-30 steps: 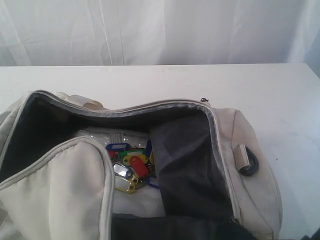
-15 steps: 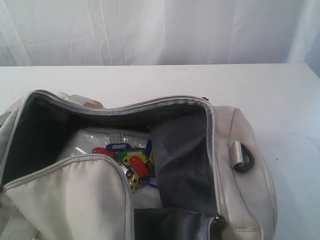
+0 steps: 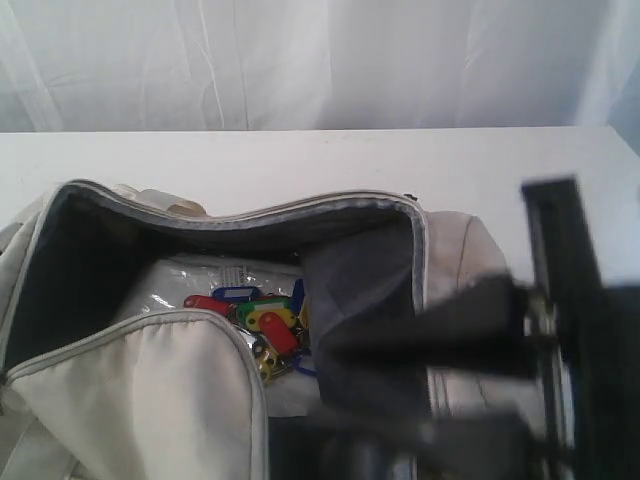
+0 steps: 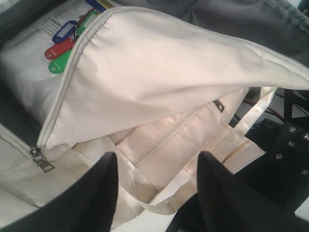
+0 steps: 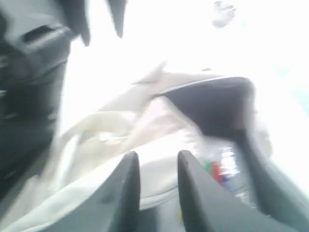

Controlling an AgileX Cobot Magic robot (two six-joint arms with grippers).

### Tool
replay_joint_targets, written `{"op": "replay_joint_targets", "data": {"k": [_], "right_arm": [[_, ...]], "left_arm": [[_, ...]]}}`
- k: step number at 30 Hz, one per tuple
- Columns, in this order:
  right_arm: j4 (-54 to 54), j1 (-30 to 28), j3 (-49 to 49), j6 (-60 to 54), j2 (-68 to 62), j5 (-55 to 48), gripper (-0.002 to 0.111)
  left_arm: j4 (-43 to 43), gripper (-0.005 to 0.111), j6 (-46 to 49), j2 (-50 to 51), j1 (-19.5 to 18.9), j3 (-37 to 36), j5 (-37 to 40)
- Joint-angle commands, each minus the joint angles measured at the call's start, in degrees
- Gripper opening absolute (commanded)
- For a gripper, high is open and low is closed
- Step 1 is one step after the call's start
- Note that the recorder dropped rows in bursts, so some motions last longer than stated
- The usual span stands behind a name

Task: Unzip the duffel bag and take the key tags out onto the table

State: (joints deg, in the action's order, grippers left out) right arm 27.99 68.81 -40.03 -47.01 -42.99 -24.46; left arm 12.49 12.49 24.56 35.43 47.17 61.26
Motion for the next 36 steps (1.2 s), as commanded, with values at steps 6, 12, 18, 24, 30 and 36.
{"op": "replay_joint_targets", "data": {"k": [6,12,18,24,30,36], "right_arm": [[-23.9,-6.7,1.5,20.9,-16.5,18.2,0.0],[-23.5,-10.2,1.4,31.7,-30.2,33.6,0.0],[-23.5,-10.0,-0.1,36.9,-38.8,31.5,0.0],[-23.5,-2.1,-2.2,40.5,-38.8,29.4,0.0],[-23.5,7.8,-6.9,44.7,-38.8,24.5,0.0],[-23.5,17.3,-10.1,45.8,-38.7,24.0,0.0]], "left_arm": [[1.2,0.022,1.1,-0.6,0.1,-1.2,-0.3],[1.0,0.0,3.0,-0.6,0.1,-1.2,-0.4],[-2.7,0.0,3.0,-0.6,0.1,-1.2,-0.4],[-8.3,0.0,2.9,-0.6,0.1,-1.2,-0.9],[-12.1,0.0,2.3,-0.6,0.1,-1.2,-2.8],[-12.8,0.0,2.3,-0.6,0.1,-1.2,-3.2]]}}
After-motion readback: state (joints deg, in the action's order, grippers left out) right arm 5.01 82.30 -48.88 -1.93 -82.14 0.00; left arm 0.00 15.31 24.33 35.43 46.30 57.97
